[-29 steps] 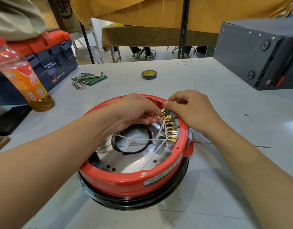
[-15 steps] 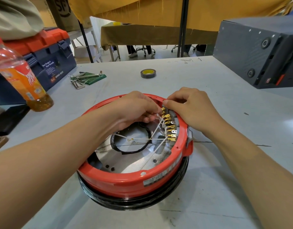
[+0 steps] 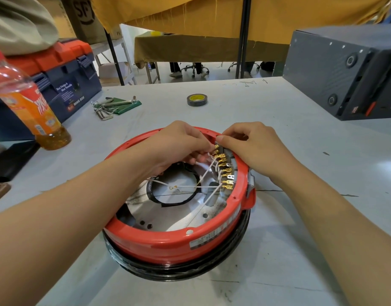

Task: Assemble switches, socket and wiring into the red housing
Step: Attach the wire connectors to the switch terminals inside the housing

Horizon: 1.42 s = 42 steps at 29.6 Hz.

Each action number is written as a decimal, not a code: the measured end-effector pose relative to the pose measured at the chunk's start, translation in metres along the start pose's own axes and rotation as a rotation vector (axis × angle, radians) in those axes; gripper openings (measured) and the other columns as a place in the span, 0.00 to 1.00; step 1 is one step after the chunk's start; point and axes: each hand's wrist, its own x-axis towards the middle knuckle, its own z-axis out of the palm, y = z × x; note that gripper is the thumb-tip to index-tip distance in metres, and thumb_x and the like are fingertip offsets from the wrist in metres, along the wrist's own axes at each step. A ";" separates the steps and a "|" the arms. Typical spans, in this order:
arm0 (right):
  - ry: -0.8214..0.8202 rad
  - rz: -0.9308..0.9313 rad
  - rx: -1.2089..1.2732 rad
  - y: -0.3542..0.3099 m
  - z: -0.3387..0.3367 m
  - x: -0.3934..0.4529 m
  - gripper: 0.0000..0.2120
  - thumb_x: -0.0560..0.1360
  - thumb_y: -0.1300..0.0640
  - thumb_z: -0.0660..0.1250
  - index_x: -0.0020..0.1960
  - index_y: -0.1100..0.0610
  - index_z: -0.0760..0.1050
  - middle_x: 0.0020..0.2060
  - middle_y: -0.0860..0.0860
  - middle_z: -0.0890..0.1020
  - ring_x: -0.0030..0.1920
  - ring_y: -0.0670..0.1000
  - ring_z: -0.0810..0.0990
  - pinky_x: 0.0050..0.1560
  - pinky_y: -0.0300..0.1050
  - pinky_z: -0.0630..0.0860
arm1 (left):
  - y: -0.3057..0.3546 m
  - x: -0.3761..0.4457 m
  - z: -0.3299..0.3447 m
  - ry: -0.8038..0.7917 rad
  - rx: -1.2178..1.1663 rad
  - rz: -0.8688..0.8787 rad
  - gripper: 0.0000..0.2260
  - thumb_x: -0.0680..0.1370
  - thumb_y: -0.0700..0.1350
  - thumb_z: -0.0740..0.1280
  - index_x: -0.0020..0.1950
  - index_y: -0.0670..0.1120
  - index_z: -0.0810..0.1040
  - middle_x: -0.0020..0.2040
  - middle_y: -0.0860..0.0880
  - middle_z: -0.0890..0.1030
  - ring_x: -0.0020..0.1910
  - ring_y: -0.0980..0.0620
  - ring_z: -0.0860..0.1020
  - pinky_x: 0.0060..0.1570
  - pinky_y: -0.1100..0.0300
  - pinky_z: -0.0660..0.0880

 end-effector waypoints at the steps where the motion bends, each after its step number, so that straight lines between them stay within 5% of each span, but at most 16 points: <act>1: -0.009 0.002 -0.004 0.000 0.000 0.000 0.11 0.75 0.47 0.65 0.51 0.52 0.81 0.45 0.50 0.82 0.44 0.46 0.79 0.40 0.32 0.72 | 0.000 -0.001 -0.001 0.015 0.045 0.025 0.04 0.73 0.38 0.70 0.39 0.41 0.82 0.28 0.49 0.80 0.27 0.57 0.76 0.27 0.68 0.71; 12: -0.023 0.004 -0.094 0.004 -0.004 -0.001 0.12 0.74 0.44 0.65 0.50 0.51 0.76 0.38 0.44 0.76 0.37 0.42 0.74 0.34 0.33 0.70 | 0.005 -0.012 0.000 -0.078 0.264 0.179 0.05 0.70 0.51 0.73 0.40 0.50 0.83 0.33 0.52 0.81 0.34 0.57 0.76 0.37 0.61 0.69; 18: -0.051 0.017 -0.147 0.004 -0.004 0.000 0.13 0.73 0.43 0.64 0.48 0.52 0.75 0.36 0.45 0.76 0.37 0.43 0.74 0.33 0.35 0.68 | 0.005 -0.014 0.001 -0.108 0.270 0.205 0.04 0.70 0.48 0.74 0.38 0.48 0.83 0.30 0.53 0.80 0.32 0.57 0.77 0.38 0.62 0.72; 22: -0.009 0.028 -0.237 0.002 -0.003 -0.002 0.17 0.73 0.41 0.63 0.43 0.54 0.78 0.35 0.47 0.76 0.38 0.47 0.75 0.36 0.42 0.72 | 0.007 -0.015 0.002 -0.067 0.335 0.235 0.03 0.69 0.47 0.74 0.36 0.50 0.82 0.37 0.57 0.79 0.33 0.61 0.77 0.39 0.64 0.72; 31: -0.040 0.022 -0.220 -0.003 -0.007 -0.005 0.19 0.75 0.45 0.62 0.45 0.61 0.79 0.37 0.58 0.82 0.40 0.55 0.79 0.41 0.49 0.75 | 0.014 -0.015 0.003 -0.023 0.475 0.235 0.03 0.68 0.45 0.75 0.37 0.52 0.82 0.44 0.49 0.78 0.37 0.52 0.79 0.38 0.62 0.75; 35: -0.045 -0.002 -0.242 -0.005 -0.009 -0.006 0.20 0.76 0.45 0.62 0.46 0.62 0.79 0.38 0.58 0.82 0.40 0.55 0.79 0.42 0.49 0.75 | 0.019 -0.016 0.000 -0.091 0.447 0.204 0.04 0.69 0.41 0.74 0.37 0.50 0.83 0.38 0.47 0.83 0.35 0.53 0.82 0.37 0.67 0.76; 42: -0.054 -0.003 -0.256 -0.006 -0.012 -0.008 0.23 0.76 0.47 0.62 0.51 0.68 0.78 0.44 0.64 0.82 0.44 0.60 0.80 0.46 0.55 0.77 | 0.018 -0.011 -0.003 -0.127 0.393 0.209 0.02 0.69 0.42 0.75 0.37 0.48 0.84 0.42 0.46 0.84 0.35 0.55 0.82 0.40 0.64 0.74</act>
